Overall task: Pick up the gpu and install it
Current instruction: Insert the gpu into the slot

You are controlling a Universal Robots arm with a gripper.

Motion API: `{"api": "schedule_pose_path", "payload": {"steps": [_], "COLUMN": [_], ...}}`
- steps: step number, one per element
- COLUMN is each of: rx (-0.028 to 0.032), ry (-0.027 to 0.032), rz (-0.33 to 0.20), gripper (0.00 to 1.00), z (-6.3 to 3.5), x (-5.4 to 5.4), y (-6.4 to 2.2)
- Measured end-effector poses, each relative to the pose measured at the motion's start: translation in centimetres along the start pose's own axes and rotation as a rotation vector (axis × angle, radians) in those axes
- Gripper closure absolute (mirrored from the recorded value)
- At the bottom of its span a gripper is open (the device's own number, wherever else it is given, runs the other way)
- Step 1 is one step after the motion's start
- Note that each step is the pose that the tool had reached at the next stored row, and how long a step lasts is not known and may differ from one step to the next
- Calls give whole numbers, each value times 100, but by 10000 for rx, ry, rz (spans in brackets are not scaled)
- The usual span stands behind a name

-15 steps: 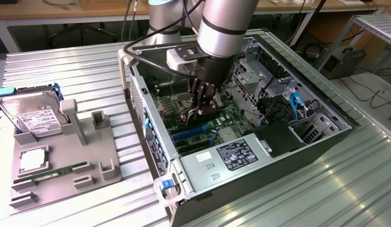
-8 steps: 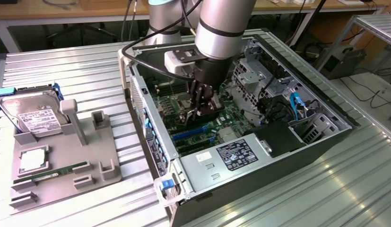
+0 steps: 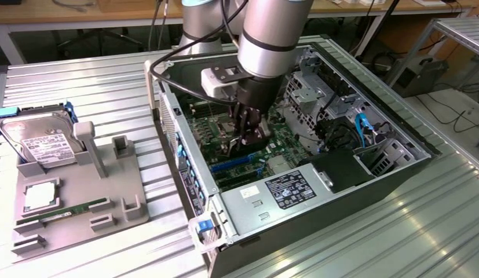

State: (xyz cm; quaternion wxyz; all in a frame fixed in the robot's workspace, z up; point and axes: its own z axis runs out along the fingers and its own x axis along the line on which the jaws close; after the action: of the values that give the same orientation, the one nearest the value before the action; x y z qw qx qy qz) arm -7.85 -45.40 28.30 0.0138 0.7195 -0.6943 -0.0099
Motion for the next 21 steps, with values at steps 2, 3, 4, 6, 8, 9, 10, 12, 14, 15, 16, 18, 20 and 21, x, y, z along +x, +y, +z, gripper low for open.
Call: {"api": "schedule_pose_path", "payload": {"steps": [2, 3, 4, 6, 8, 9, 10, 12, 14, 15, 16, 18, 20, 21], "rx": [0, -1, 1, 1, 2, 2, 2, 1, 0, 0, 0, -1, 0, -1], "ry": [5, 8, 7, 6, 5, 5, 5, 3, 2, 0, 0, 1, 14, 18], "rz": [0, 0, 0, 1, 16, 35, 46, 86, 144, 176, 192, 230, 241, 242], "gripper": [74, 74, 74, 74, 74, 74, 74, 74, 74, 74, 74, 74, 74, 74], "z": [13, 16, 33, 60, 92, 112, 120, 133, 139, 145, 148, 156, 169, 175], "x": [0, 0, 0, 0, -1, -1, -1, -1, -2, -3, -3, -9, -13, -14], "y": [-1, -1, -1, -1, -2, -3, -3, 1, 3, 3, 3, 5, 9, 14]}}
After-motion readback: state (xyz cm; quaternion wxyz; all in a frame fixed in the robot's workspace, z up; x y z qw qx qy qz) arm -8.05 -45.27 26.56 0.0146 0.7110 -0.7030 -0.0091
